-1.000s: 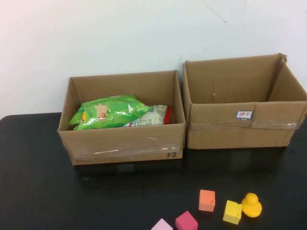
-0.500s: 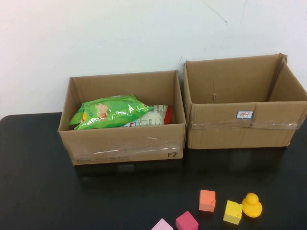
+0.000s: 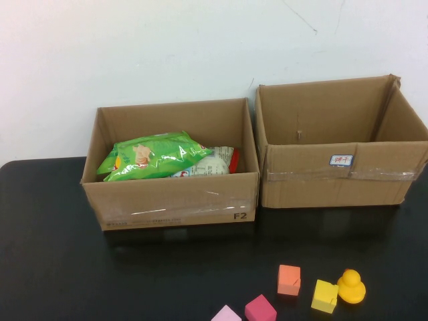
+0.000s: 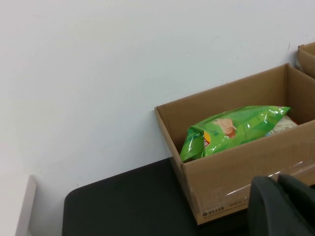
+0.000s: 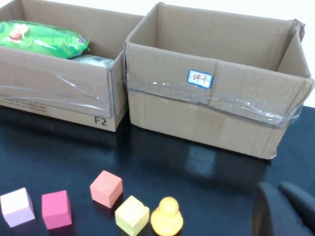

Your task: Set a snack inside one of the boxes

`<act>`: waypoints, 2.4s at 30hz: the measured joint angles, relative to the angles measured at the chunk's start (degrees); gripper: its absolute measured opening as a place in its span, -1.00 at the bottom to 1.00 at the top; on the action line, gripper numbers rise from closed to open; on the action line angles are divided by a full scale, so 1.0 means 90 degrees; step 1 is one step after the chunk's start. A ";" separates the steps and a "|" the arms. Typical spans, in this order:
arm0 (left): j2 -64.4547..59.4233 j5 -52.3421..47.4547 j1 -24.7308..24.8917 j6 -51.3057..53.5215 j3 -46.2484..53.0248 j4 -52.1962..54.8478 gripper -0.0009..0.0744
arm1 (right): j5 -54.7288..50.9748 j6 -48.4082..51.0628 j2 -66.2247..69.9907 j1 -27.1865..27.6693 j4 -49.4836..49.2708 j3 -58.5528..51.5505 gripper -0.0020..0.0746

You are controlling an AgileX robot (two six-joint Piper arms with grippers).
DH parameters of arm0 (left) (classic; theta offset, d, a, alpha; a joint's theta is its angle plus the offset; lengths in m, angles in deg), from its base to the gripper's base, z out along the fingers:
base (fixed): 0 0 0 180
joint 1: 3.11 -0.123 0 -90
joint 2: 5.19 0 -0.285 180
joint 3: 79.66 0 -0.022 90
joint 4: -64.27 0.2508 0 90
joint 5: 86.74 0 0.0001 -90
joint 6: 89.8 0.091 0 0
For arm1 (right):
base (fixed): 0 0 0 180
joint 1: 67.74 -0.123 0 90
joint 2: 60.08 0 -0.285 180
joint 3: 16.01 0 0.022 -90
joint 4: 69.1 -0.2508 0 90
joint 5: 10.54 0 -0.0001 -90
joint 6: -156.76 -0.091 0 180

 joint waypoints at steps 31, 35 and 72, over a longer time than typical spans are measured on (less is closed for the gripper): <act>0.0851 0.0396 0.0180 -0.2611 0.2235 0.1386 -0.98 | -0.0003 -0.0009 0.0000 0.0000 0.0000 0.0000 -0.95; 0.0851 0.0396 0.0220 -0.2822 0.2235 0.1399 -0.98 | -0.0042 -0.0009 0.0000 0.0000 0.0000 0.0000 -0.95; 0.0851 0.0396 0.0243 -0.2890 0.2235 0.1399 -0.98 | 0.0469 -0.0166 -0.0197 0.0508 0.0468 -0.0547 -0.95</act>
